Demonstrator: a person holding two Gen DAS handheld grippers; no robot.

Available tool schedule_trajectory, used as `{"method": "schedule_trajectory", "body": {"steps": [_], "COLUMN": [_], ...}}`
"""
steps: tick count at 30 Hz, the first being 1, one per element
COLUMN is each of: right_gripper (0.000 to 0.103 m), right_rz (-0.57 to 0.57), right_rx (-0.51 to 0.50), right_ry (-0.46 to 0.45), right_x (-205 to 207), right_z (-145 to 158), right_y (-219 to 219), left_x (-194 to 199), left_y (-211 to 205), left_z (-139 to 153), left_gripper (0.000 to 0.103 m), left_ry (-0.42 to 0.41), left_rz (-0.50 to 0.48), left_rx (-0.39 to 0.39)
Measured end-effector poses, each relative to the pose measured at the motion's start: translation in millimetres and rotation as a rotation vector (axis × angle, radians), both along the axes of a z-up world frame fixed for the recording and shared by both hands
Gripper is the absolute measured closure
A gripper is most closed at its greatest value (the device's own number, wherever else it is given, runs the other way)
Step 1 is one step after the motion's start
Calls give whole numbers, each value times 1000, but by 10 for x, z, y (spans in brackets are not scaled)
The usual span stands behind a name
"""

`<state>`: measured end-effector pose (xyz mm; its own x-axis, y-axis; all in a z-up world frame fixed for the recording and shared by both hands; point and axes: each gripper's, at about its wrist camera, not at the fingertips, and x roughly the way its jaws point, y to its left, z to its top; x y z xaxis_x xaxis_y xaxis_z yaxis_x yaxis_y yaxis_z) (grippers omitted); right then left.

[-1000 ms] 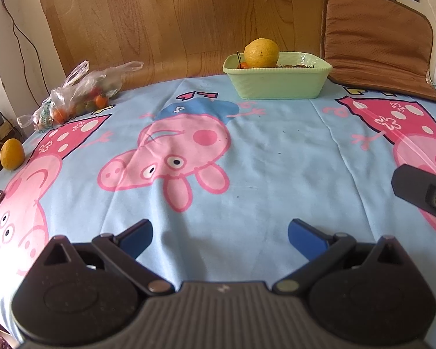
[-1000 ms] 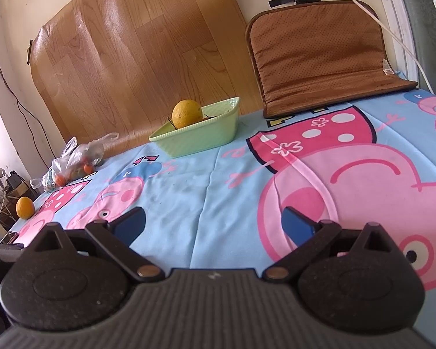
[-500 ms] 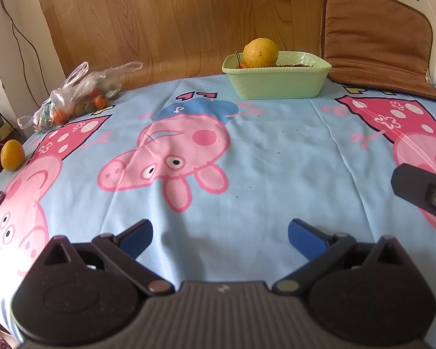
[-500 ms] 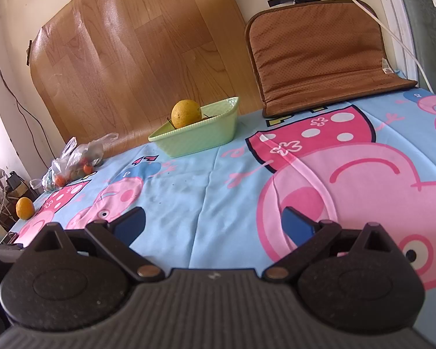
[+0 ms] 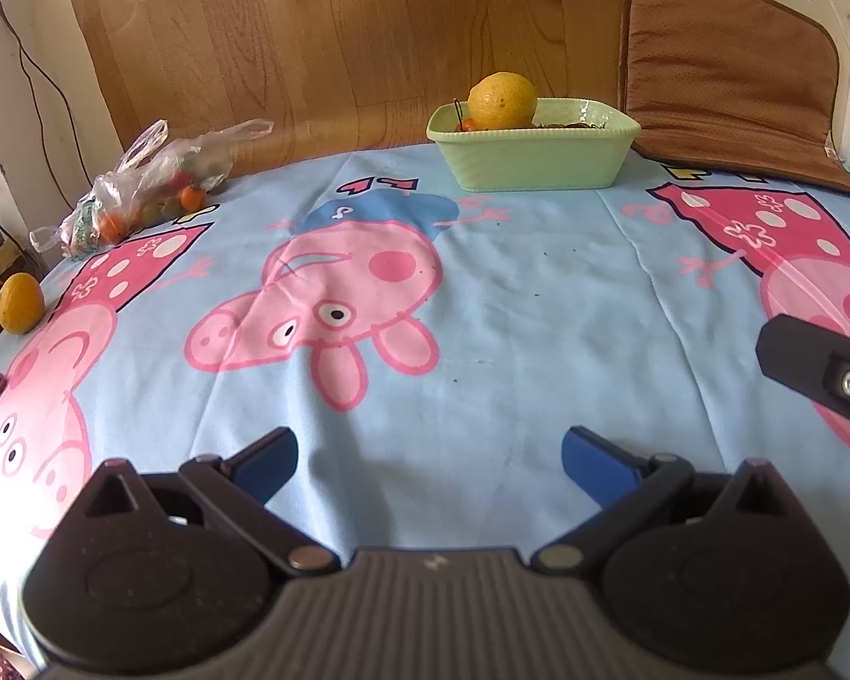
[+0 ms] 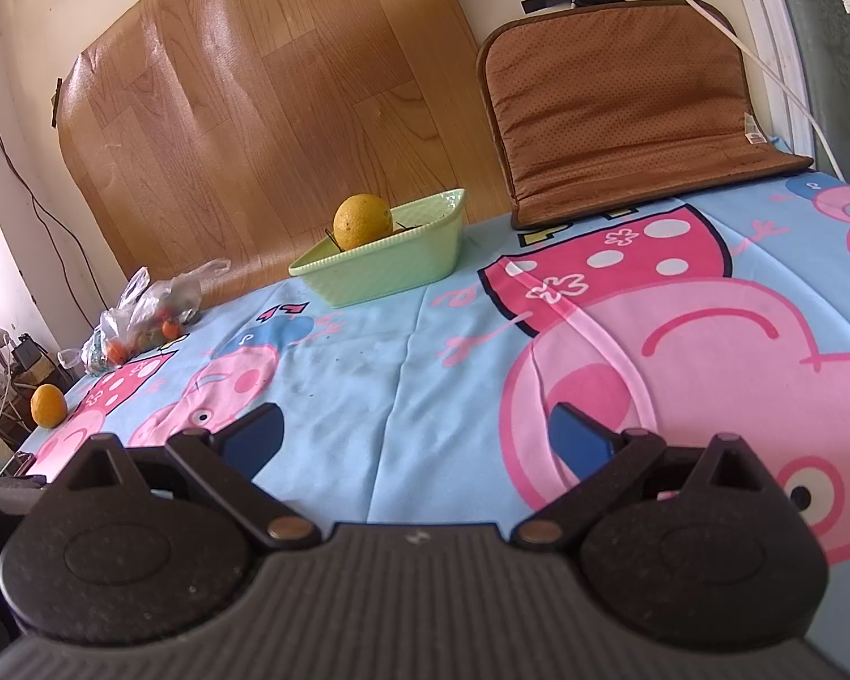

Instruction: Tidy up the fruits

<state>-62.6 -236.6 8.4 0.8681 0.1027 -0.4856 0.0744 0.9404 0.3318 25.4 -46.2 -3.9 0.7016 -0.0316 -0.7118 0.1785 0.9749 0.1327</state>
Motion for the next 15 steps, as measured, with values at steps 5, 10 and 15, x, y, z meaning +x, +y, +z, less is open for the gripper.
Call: {"method": "schedule_trajectory", "body": {"steps": [5, 10, 15], "right_gripper": [2, 2, 2], "right_rz": [0, 1, 1], "right_rx": [0, 0, 0], "right_ry": [0, 0, 0], "right_x": [0, 3, 2], "right_z": [0, -2, -2], "right_y": [-3, -4, -3], "left_x": [6, -1, 2], "left_y": [2, 16, 13], "left_z": [6, 25, 26], "left_gripper": [0, 0, 0], "left_ry": [-3, -13, -11], "left_rz": [2, 8, 7], "left_rx": [-4, -7, -8]}}
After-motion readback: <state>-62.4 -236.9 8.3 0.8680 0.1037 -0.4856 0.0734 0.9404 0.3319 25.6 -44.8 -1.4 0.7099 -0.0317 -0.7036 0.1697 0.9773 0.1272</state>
